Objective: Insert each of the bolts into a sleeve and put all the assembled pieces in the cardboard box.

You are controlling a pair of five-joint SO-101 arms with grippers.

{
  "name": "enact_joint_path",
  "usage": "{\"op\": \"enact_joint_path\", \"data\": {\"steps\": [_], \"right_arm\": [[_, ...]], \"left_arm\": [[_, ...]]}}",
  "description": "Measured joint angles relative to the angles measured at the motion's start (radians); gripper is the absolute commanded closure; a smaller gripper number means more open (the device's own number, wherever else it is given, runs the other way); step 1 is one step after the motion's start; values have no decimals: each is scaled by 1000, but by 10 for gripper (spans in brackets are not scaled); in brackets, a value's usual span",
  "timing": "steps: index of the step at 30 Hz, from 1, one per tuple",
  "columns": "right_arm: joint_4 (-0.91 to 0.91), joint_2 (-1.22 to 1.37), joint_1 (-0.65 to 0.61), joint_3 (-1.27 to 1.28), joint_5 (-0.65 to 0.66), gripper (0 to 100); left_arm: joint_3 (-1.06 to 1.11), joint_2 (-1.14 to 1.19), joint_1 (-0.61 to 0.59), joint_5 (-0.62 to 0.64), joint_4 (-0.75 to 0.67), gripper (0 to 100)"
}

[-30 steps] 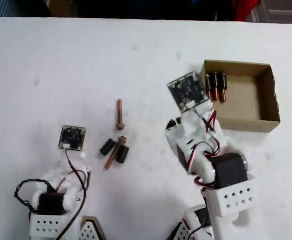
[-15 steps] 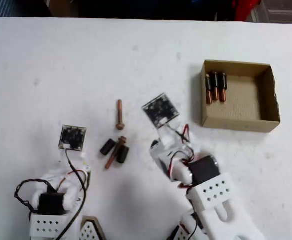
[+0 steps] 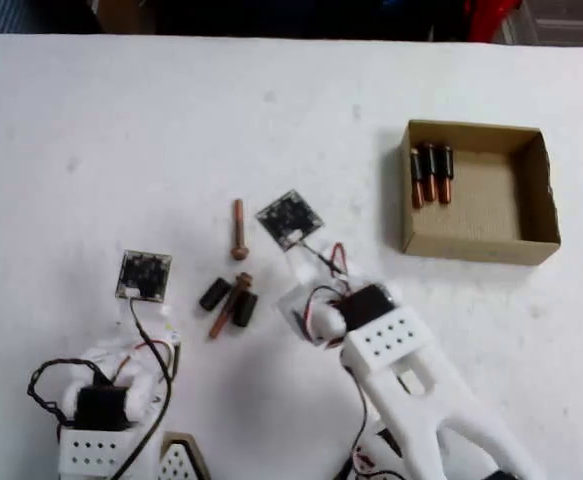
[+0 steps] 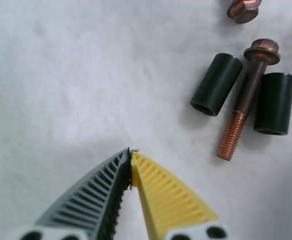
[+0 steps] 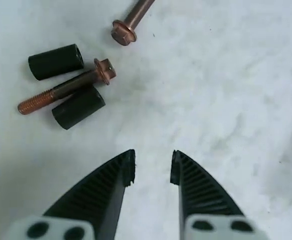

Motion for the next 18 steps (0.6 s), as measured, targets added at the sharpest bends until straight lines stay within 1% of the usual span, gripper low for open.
{"op": "enact_joint_path", "data": {"steps": [4, 7, 11, 16, 18], "right_arm": [[-48, 60, -64, -6, -2, 887], [-72, 104, -98, -17, -3, 887], [-72, 189, -100, -81, -9, 889], [-72, 310, -120, -164, -9, 889], [-72, 356, -132, -198, -38, 889]], "left_arm": [[0, 0, -2, 0, 0, 973], [0, 0, -46, 0, 0, 974], [0, 0, -94, 0, -6, 974], [0, 0, -101, 0, -9, 973], [0, 0, -101, 0, -9, 973]]}}
